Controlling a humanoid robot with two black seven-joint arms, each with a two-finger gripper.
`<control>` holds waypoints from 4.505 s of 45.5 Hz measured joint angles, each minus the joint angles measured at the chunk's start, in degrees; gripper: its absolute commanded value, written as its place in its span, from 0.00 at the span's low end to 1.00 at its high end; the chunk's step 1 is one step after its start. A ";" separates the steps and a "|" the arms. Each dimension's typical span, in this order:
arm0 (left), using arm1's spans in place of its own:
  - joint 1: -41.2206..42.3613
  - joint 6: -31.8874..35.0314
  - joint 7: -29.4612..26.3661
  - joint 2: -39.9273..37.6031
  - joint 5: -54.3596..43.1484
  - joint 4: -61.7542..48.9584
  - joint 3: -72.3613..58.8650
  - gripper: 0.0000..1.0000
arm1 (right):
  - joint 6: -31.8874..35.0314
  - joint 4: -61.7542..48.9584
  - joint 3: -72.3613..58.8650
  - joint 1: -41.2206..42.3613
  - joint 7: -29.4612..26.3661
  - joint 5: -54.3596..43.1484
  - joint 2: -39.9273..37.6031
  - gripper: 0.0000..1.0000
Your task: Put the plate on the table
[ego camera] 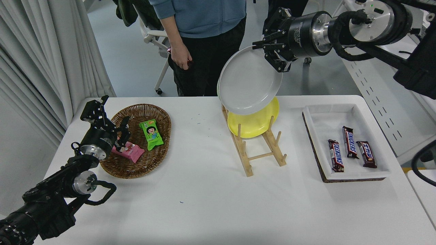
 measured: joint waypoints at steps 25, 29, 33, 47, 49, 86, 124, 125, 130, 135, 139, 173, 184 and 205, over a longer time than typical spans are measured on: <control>0.00 0.00 0.00 0.00 0.00 0.00 0.00 1.00 | -2.49 0.67 0.61 -1.36 0.15 5.37 9.97 0.00; 0.00 0.00 0.00 0.00 0.01 0.00 0.00 1.00 | -3.70 0.67 0.72 -2.34 0.17 6.36 11.86 0.00; 0.00 0.00 0.00 0.00 0.00 0.00 0.00 1.00 | -5.11 0.56 0.83 -3.82 0.21 7.54 13.55 0.00; -0.02 0.00 0.00 0.00 -0.01 0.00 0.00 1.00 | -7.67 -0.77 2.58 -13.47 0.34 10.21 18.95 0.00; -0.02 0.00 0.00 0.00 -0.01 0.00 0.00 1.00 | -7.75 -1.02 2.90 -14.62 0.36 10.25 19.30 0.00; -0.01 0.00 0.00 0.00 -0.01 0.00 0.00 1.00 | -17.30 -17.36 11.06 -36.08 0.22 9.84 26.63 0.00; -0.01 0.00 0.00 0.00 -0.02 0.00 0.00 1.00 | -30.59 -19.84 15.83 -39.63 -0.23 4.56 27.13 0.00; -0.01 0.00 0.00 0.00 -0.02 0.00 0.00 1.00 | -30.77 -19.91 16.02 -39.63 -0.24 4.55 27.13 0.00; -0.01 0.00 0.00 0.00 -0.02 0.00 0.00 1.00 | -32.21 -20.26 16.85 -39.58 -0.27 4.61 27.13 0.00; -0.01 0.00 0.00 0.00 -0.01 0.00 -0.01 1.00 | -33.35 -20.40 17.47 -39.77 -0.29 5.06 27.14 0.00; -0.01 0.00 0.00 0.00 -0.02 0.00 -0.01 1.00 | -33.97 -20.52 17.85 -40.01 -0.29 5.38 27.14 0.00; -0.01 0.00 0.00 0.00 0.01 0.00 -0.01 1.00 | -35.02 -20.73 18.67 -41.70 -0.29 5.88 27.14 0.41; -0.01 0.00 0.00 0.00 -0.01 0.00 -0.01 1.00 | -35.04 -20.85 18.74 -41.72 -0.23 5.90 27.14 0.54; 0.00 0.00 0.00 0.00 -0.02 0.00 0.00 1.00 | -26.41 -19.10 16.46 -39.79 -0.22 1.97 27.14 0.99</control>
